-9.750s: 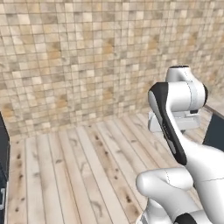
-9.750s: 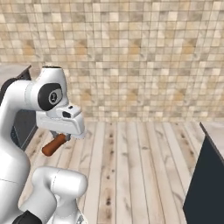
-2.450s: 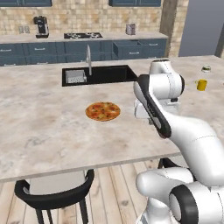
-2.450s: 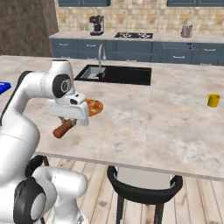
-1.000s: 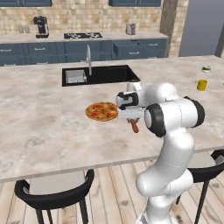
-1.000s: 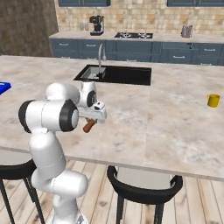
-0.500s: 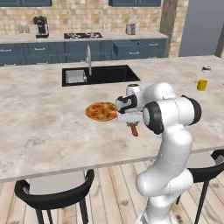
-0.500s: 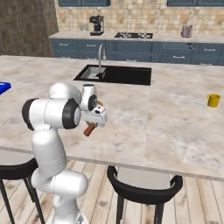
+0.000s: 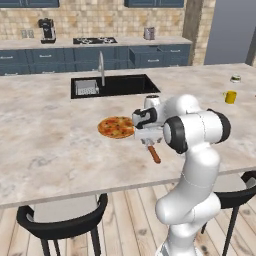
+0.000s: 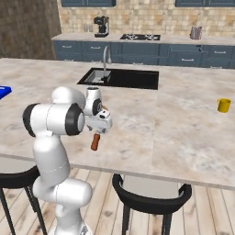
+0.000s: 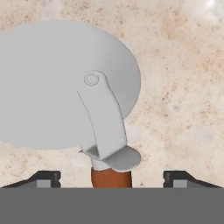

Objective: Take the pizza cutter from the drawer on the right and place it on the dining counter for cutting.

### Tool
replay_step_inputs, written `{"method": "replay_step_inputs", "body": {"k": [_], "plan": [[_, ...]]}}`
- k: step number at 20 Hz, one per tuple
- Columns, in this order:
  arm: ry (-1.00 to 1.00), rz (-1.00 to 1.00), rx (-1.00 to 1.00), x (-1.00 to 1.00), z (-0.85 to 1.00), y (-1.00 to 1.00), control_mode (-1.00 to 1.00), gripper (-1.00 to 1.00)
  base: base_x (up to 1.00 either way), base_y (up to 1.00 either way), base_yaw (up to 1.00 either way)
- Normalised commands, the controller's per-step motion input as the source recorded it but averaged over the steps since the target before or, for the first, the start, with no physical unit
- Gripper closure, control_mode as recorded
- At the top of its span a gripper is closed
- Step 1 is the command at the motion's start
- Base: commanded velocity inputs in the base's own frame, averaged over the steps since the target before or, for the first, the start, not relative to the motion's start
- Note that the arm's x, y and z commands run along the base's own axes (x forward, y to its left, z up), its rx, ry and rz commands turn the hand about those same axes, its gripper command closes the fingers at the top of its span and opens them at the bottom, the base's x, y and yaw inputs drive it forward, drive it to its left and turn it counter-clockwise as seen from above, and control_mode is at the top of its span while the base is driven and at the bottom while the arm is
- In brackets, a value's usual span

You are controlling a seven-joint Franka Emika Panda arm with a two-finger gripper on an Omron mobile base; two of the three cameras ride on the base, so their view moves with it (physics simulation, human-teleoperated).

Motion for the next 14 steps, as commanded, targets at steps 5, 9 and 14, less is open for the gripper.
{"method": "replay_step_inputs", "body": {"k": [5,9,14], "plan": [[0.0,0.0,0.0,-0.31,0.59,0.0,-1.0,-1.0,0.0,0.0,0.0],[0.0,0.0,0.0,-0.77,0.47,0.0,-1.0,-1.0,0.0,0.0,0.0],[0.0,0.0,0.0,-0.96,0.55,-0.18,-1.0,-1.0,0.0,0.0,0.0]]}}
